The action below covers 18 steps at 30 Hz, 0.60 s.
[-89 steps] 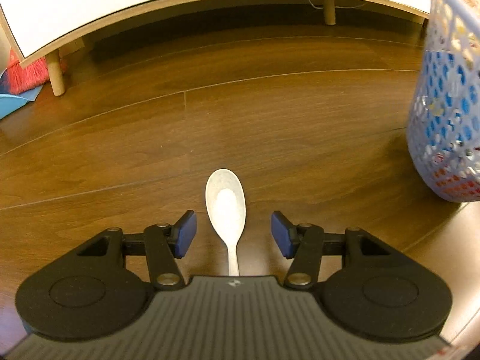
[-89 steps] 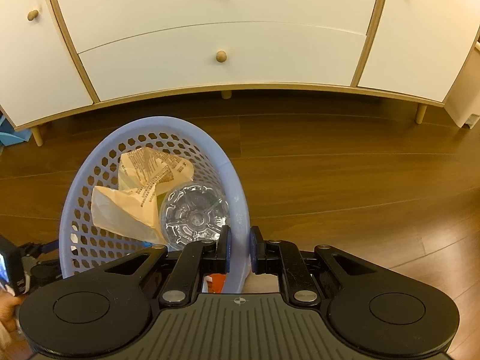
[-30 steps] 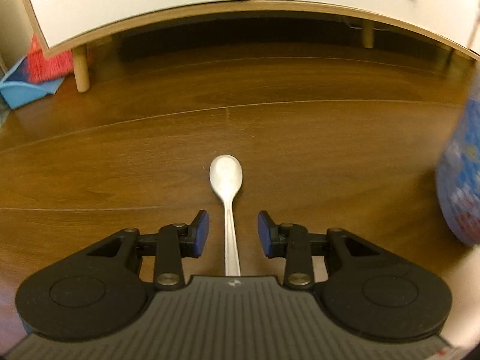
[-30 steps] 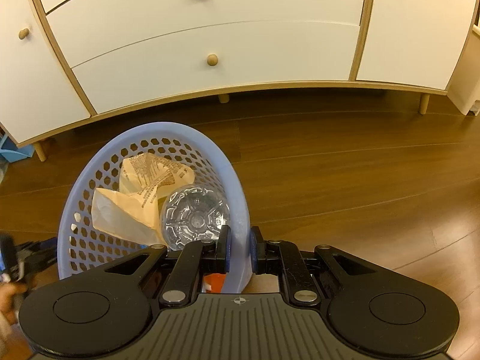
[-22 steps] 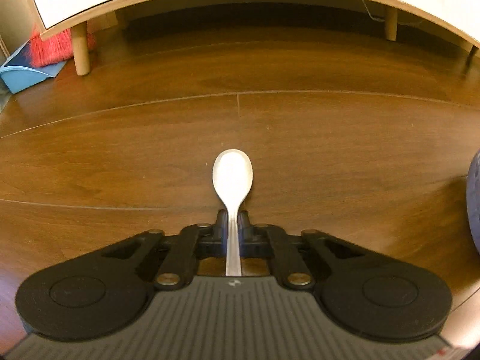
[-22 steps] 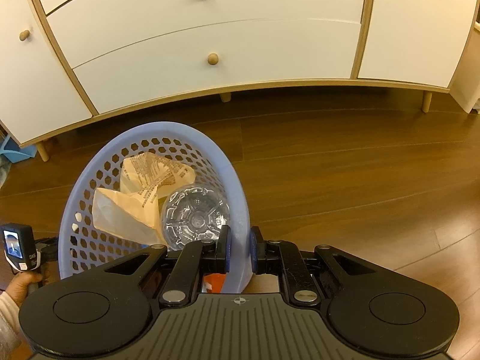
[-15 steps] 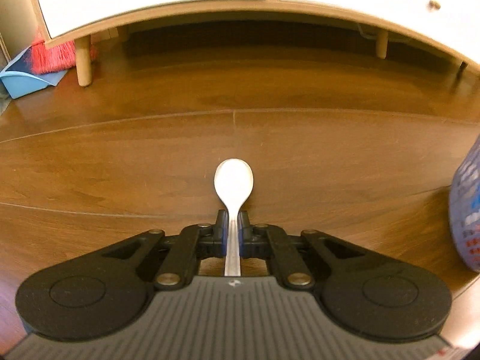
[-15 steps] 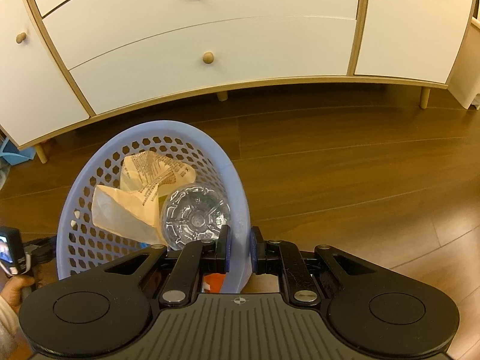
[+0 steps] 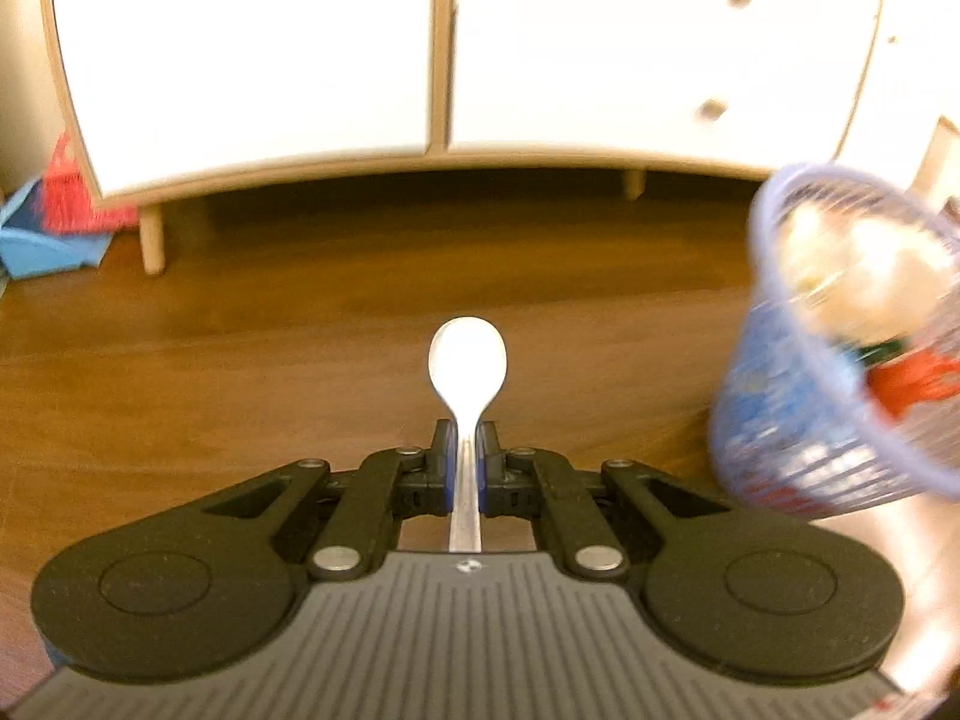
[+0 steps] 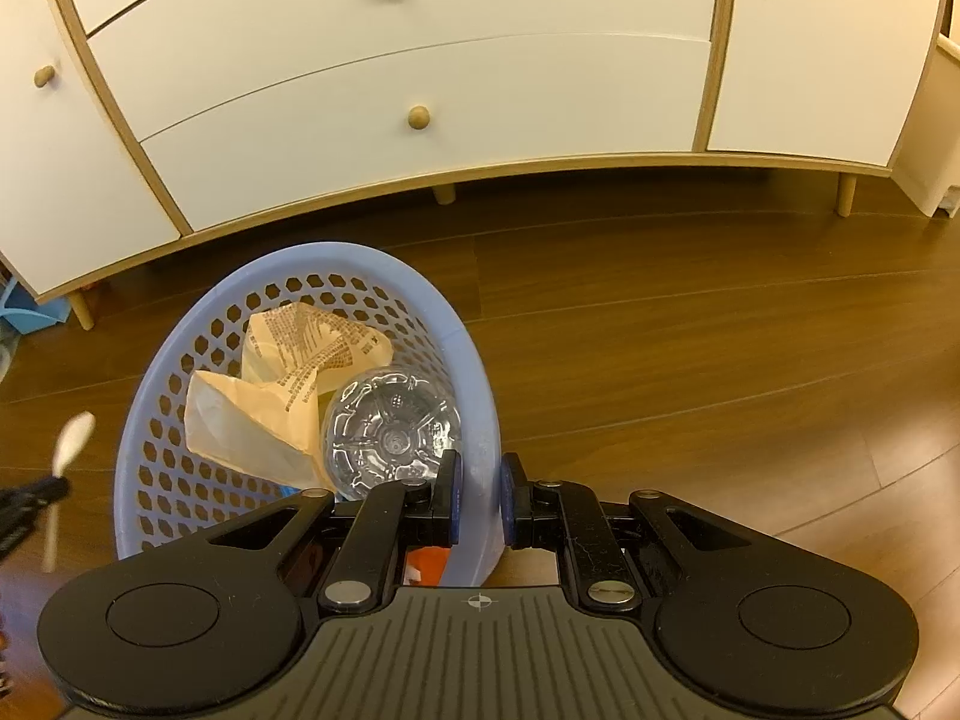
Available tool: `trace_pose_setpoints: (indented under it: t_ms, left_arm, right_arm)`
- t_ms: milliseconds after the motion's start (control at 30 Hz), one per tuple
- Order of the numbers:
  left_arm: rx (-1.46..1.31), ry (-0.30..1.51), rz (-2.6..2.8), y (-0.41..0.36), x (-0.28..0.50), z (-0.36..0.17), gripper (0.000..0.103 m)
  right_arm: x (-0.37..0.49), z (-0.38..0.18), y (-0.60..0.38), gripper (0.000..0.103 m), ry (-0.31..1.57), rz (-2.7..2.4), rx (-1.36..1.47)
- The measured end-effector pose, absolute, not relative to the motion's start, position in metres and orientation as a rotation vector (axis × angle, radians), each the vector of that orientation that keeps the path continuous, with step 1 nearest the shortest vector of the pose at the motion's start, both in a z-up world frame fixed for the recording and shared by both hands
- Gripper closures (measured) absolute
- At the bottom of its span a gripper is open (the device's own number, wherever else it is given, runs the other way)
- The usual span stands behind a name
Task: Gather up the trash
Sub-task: 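Lift the spoon with the left gripper and carry it over the basket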
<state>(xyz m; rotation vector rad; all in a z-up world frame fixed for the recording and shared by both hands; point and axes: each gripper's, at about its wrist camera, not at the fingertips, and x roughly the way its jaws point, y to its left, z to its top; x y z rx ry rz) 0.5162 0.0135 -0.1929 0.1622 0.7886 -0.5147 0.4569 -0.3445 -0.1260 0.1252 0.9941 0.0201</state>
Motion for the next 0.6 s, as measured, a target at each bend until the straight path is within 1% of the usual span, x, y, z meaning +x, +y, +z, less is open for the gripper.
trace_pose_setpoints:
  t_ms: [133,333,600]
  left_arm:
    - [0.144,0.749,-0.583,0.003,0.494,-0.153,0.099]
    - [0.168,0.692,-0.747,-0.037,0.468,-0.116,0.099]
    - [0.22,0.649,-0.95,-0.111,0.444,-0.101,0.099]
  right_arm:
    - [0.457,-0.125,-0.343,0.094,0.995,0.02,0.112]
    - [0.46,-0.126,-0.341,0.094,0.999,0.019,0.089]
    - [0.461,-0.129,-0.342,0.094,1.007,0.015,0.081]
